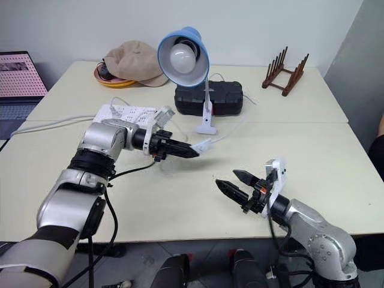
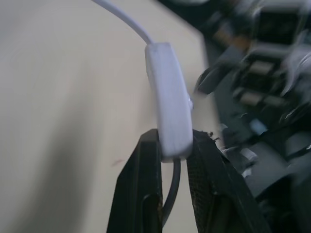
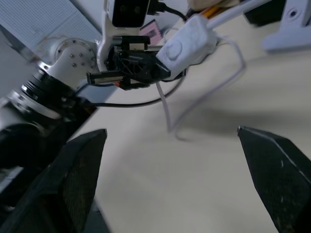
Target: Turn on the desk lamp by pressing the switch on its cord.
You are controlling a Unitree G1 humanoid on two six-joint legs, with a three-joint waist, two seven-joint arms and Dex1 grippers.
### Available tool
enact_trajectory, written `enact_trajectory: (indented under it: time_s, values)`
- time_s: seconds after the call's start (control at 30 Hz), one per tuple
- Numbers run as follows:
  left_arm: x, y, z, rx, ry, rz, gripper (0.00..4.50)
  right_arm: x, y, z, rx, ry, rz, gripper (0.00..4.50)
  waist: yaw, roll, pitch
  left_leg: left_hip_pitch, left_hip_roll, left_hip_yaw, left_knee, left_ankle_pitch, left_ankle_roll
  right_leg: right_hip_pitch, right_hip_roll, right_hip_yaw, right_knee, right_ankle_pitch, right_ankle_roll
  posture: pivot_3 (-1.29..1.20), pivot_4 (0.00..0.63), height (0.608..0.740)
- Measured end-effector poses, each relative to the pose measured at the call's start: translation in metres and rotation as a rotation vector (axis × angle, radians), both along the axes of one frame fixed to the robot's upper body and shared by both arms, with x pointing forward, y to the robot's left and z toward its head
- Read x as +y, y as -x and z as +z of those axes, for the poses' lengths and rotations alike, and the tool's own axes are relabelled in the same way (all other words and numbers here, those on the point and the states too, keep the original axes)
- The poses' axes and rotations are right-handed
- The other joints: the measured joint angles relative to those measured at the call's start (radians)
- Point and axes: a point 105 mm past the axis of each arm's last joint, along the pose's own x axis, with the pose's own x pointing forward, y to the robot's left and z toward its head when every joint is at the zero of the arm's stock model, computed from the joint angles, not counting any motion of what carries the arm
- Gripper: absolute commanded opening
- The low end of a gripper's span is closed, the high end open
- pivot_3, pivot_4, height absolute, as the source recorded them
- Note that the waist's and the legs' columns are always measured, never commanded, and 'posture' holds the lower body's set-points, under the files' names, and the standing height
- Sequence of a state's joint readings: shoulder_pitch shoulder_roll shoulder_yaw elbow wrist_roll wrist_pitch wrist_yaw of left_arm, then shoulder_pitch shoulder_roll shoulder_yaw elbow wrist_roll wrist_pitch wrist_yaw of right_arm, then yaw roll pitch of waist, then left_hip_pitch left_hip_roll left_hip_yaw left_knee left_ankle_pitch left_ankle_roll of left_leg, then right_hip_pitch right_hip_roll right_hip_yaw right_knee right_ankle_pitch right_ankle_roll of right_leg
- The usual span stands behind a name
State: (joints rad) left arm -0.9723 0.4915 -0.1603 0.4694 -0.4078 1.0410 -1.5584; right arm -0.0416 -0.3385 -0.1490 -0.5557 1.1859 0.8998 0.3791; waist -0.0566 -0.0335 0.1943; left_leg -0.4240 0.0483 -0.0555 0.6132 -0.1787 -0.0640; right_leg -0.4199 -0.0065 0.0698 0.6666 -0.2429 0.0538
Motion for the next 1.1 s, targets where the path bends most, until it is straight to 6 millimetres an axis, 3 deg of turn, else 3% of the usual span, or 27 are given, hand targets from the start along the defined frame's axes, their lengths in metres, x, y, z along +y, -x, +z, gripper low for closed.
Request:
enact_trajectory:
  time_s: [0.1, 0.33, 0.63, 0.87, 1.1]
  values:
    - [-0.01, 0.021, -0.002, 0.088, 0.042, -0.016, 0.38, 0.002, -0.001, 0.014, 0.034, -0.104, 0.026, 4.5, -0.005, 0.0, 0.0, 0.005, 0.0, 0.001, 0.0, 0.0, 0.0, 0.0, 0.001, 0.001, 0.007, -0.002, -0.002, 0.0, 0.15, 0.74]
    - [-0.021, 0.043, 0.001, 0.163, 0.088, -0.014, 0.38, 0.009, -0.006, 0.037, 0.057, -0.204, 0.083, 4.5, -0.005, 0.0, 0.0, 0.01, 0.0, -0.001, 0.0, 0.002, 0.003, 0.001, 0.002, 0.001, 0.013, -0.005, -0.009, 0.0, 0.15, 0.74]
    - [-0.019, 0.046, 0.004, 0.195, 0.108, 0.011, 0.38, 0.02, -0.004, 0.032, 0.086, -0.186, 0.12, 4.5, -0.003, 0.0, 0.0, 0.008, 0.0, 0.0, 0.0, 0.002, 0.003, 0.0, 0.002, 0.001, 0.012, -0.005, -0.008, 0.0, 0.15, 0.74]
    - [-0.015, 0.047, 0.004, 0.2, 0.115, 0.015, 0.38, 0.019, -0.007, 0.033, 0.085, -0.195, 0.114, 3.27, -0.002, 0.0, 0.0, 0.008, 0.0, 0.0, 0.0, 0.002, 0.003, 0.0, 0.002, 0.002, 0.011, -0.006, -0.01, 0.0, 0.15, 0.74]
    - [-0.014, 0.049, 0.006, 0.197, 0.133, 0.001, 0.38, 0.018, -0.008, 0.032, 0.089, -0.193, 0.111, 1.69, -0.002, 0.0, 0.0, 0.008, 0.0, 0.0, 0.0, 0.002, 0.003, 0.0, 0.002, 0.001, 0.011, -0.006, -0.011, 0.0, 0.15, 0.74]
